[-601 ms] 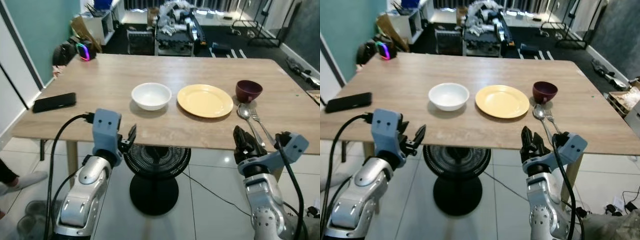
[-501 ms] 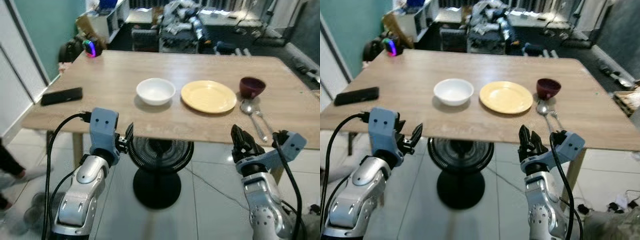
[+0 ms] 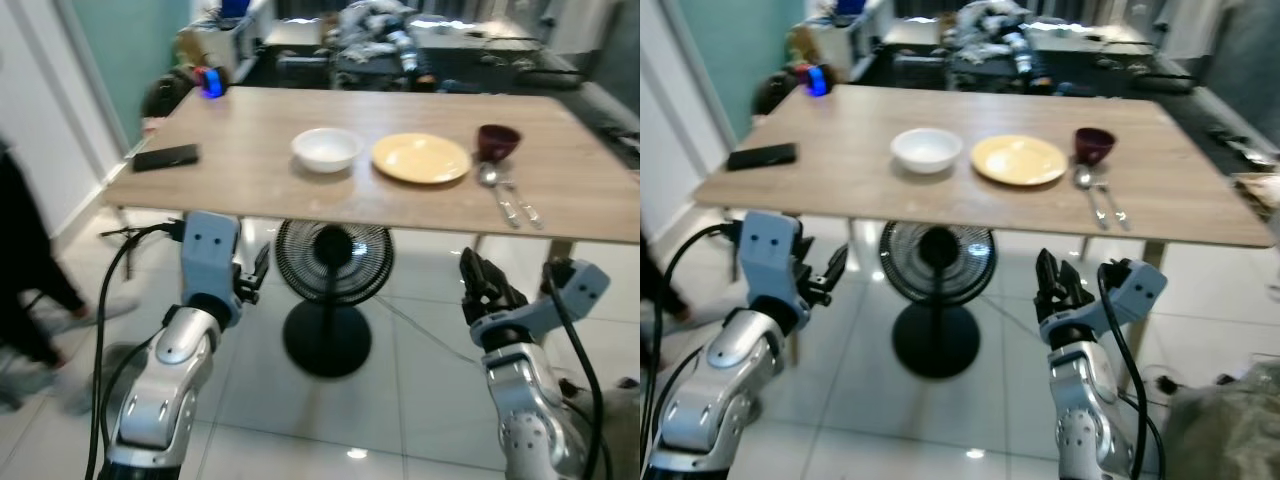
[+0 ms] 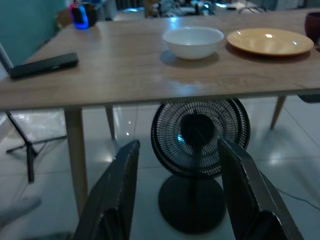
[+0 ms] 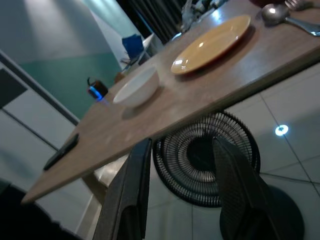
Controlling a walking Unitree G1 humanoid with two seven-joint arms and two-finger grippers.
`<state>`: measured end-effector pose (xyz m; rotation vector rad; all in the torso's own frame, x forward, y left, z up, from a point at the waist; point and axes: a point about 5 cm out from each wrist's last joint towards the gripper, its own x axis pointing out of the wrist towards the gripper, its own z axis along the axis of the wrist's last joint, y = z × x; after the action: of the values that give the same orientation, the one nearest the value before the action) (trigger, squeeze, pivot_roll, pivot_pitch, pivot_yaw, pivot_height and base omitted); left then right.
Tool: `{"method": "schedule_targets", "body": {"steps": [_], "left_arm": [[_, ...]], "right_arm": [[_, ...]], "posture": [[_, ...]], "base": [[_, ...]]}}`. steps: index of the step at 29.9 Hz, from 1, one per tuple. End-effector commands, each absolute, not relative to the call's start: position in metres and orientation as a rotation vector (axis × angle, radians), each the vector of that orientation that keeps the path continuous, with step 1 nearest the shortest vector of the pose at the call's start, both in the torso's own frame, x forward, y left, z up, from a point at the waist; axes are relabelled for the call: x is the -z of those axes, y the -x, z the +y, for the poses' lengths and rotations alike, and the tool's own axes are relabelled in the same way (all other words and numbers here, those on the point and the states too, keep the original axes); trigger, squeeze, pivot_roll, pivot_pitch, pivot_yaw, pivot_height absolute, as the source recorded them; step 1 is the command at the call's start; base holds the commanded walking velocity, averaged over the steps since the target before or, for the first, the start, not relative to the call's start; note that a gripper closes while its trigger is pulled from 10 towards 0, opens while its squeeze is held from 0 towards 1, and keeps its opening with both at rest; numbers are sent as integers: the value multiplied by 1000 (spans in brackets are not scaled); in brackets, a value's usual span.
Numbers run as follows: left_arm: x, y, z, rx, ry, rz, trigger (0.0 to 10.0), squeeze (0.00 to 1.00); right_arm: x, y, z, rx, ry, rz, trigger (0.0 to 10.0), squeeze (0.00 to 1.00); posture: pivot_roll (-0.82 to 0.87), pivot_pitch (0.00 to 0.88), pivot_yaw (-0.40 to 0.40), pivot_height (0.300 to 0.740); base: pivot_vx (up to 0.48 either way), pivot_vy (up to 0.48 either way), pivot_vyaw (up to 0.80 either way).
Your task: Setting the table
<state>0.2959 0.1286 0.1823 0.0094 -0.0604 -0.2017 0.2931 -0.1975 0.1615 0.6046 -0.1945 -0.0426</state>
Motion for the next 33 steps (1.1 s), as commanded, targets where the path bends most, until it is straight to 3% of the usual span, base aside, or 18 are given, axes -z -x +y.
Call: {"method": "schedule_targets", "body": {"steps": [1,25,33], "left_arm": [[-184,-297,126,213,-18,-66,10000,0],[-184,-298,124,225,-7,-61,10000,0],[-138,-293,139,172,-52,88,10000,0]], "right_arm": [[-160,-291,-201,59,-602,-194,10000,0],[-158,-292,-198,36,-602,-172,10000,0],[-113,-287,-180,-74,-378,33,10000,0]], "posture": [[-18,0,71,740],[-19,0,71,740],[-13,0,61,740]], "base": [[-285,0,0],[0,0,-751],[0,0,-800]]}}
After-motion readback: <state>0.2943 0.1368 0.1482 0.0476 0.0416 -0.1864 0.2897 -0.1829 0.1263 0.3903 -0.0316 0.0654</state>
